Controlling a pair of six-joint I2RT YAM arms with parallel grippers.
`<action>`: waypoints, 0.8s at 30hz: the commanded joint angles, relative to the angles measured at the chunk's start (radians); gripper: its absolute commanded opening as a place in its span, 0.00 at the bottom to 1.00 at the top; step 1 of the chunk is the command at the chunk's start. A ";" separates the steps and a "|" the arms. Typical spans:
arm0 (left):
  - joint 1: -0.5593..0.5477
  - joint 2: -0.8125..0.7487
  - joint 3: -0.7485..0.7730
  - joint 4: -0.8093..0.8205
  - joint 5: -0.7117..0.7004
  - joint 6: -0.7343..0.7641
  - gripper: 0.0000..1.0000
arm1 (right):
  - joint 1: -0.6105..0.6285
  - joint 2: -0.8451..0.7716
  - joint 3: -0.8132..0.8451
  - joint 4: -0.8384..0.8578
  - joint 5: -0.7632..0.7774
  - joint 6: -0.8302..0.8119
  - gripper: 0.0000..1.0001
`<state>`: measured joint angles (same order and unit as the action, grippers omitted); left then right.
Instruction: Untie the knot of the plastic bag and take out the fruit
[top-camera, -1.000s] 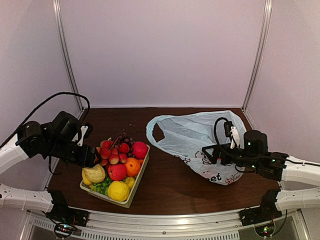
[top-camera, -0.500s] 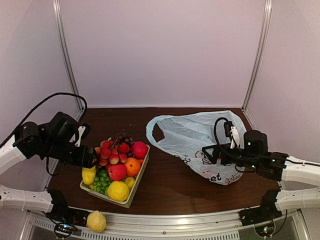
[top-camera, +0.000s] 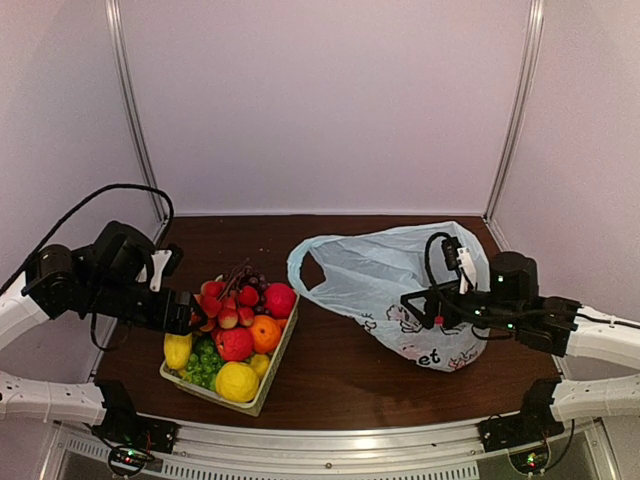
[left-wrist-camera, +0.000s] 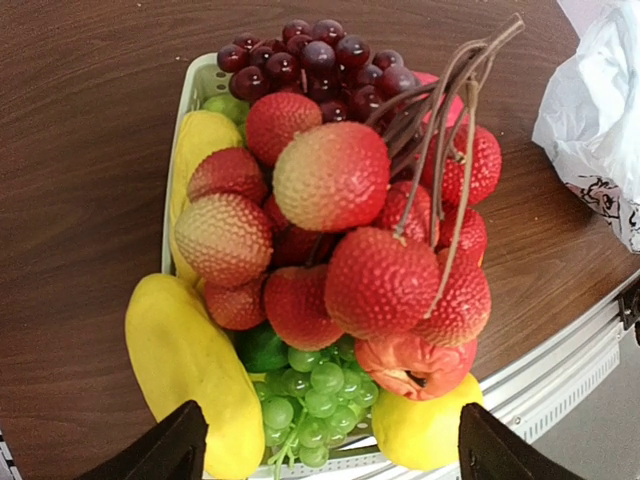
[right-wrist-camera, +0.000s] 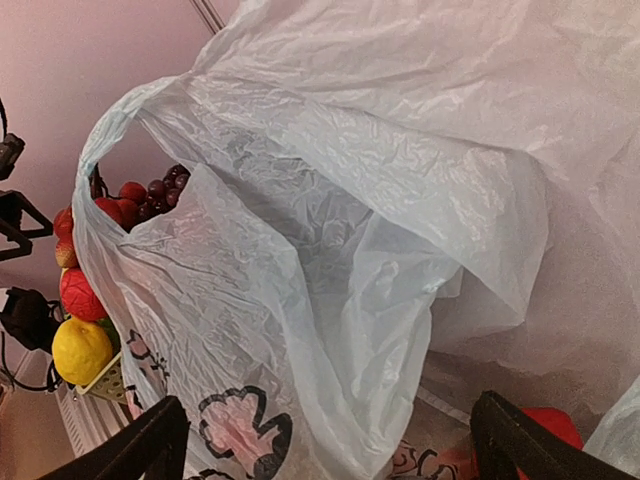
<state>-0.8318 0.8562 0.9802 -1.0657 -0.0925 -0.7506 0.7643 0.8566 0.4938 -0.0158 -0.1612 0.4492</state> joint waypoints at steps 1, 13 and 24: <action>0.007 -0.006 0.034 0.074 0.048 0.004 0.90 | 0.001 0.000 0.091 -0.118 -0.011 -0.081 0.99; 0.007 0.025 0.089 0.091 0.057 0.030 0.94 | 0.043 -0.031 0.283 -0.242 -0.156 -0.151 0.99; 0.007 0.076 0.140 0.119 0.038 0.066 0.97 | 0.176 -0.005 0.417 -0.312 -0.121 -0.136 0.99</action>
<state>-0.8318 0.9131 1.0660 -0.9936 -0.0448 -0.7174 0.9356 0.8597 0.8570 -0.2993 -0.2859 0.2874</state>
